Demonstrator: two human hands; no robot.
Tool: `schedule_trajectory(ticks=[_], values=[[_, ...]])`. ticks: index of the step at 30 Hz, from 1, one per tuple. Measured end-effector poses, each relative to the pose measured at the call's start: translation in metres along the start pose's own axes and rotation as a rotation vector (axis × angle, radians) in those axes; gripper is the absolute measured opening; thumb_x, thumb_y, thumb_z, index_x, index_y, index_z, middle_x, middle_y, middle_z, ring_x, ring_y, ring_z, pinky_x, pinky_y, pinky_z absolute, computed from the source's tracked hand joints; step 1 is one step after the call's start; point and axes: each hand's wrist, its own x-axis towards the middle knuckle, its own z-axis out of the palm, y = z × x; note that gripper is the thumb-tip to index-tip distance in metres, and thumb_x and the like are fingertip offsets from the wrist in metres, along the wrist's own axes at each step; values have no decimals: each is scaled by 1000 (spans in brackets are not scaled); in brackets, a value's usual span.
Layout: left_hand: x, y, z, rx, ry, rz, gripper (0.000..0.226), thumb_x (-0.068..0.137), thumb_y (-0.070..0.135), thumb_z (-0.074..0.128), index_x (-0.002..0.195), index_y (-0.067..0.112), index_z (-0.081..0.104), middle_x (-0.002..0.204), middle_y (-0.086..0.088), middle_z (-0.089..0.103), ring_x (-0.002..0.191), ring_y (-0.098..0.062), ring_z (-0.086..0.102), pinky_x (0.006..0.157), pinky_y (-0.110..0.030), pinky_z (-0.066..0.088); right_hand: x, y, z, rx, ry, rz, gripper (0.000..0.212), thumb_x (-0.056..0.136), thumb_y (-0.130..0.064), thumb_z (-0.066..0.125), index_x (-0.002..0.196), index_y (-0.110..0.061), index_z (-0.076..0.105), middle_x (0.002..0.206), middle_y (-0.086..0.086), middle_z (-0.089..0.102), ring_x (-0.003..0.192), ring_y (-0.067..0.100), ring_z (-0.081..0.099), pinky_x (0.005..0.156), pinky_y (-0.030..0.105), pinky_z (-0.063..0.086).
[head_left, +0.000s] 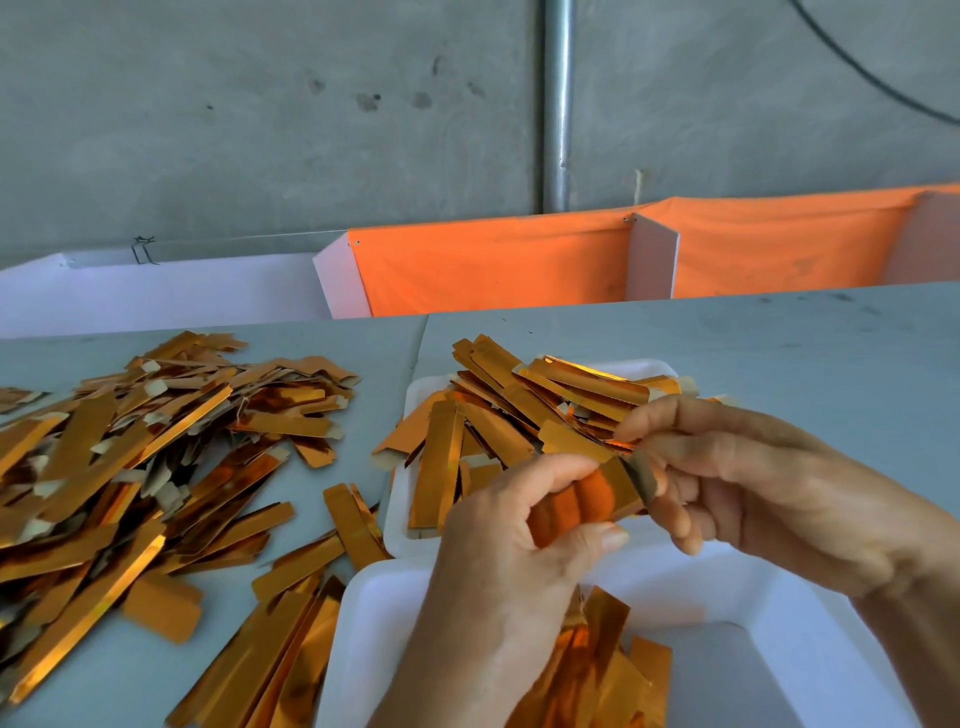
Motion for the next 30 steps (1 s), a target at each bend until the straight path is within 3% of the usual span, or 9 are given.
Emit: schedule_trajectory(ticks=[4, 8, 14, 17, 23, 27, 30], values=[[-1, 2, 0, -11, -19, 24, 30, 76, 33, 75, 98, 50, 62, 94, 23, 66, 93, 6, 59, 70, -3, 44, 3, 4, 3, -2, 0, 66, 35, 65, -23, 85, 93, -8, 70, 66, 12, 58, 54, 19, 59, 50, 25, 53], [-1, 1, 0, 27, -26, 40, 32, 77, 35, 73, 103, 47, 61, 96, 21, 66, 95, 4, 59, 74, -6, 46, 3, 4, 4, -43, -5, 82, 39, 60, -30, 89, 87, -10, 70, 65, 10, 57, 54, 16, 59, 51, 23, 53], [-2, 3, 0, 83, -17, 51, 30, 77, 37, 73, 90, 58, 57, 96, 29, 61, 94, 10, 55, 72, -4, 46, 2, 0, 5, -135, 13, 101, 17, 67, -17, 77, 83, -14, 71, 63, 11, 57, 52, 16, 56, 49, 23, 50], [-3, 2, 0, 95, -23, 54, 30, 77, 37, 72, 95, 56, 58, 96, 29, 60, 93, 12, 54, 71, -5, 47, 2, -1, 6, -158, 12, 105, 14, 69, -14, 73, 83, -14, 71, 63, 11, 57, 51, 16, 54, 49, 23, 49], [-3, 1, -1, 86, -31, 31, 31, 79, 33, 72, 102, 48, 59, 94, 23, 61, 87, 18, 55, 61, -1, 43, 4, 0, 9, -192, 60, 132, 16, 68, -8, 68, 83, -11, 67, 61, 12, 56, 49, 18, 52, 48, 23, 47], [-3, -1, -1, 101, -29, 29, 31, 77, 39, 72, 98, 55, 57, 96, 26, 61, 94, 15, 52, 69, -2, 45, 3, -1, 10, -188, 82, 138, 18, 66, -8, 65, 85, -8, 64, 58, 12, 56, 48, 18, 51, 47, 23, 46], [-2, 0, -1, 81, -26, 26, 30, 76, 36, 73, 92, 56, 57, 92, 27, 62, 89, 16, 55, 66, -1, 44, 3, -2, 12, -193, 87, 144, 18, 67, -7, 63, 85, -7, 62, 57, 13, 56, 46, 18, 51, 47, 21, 46]])
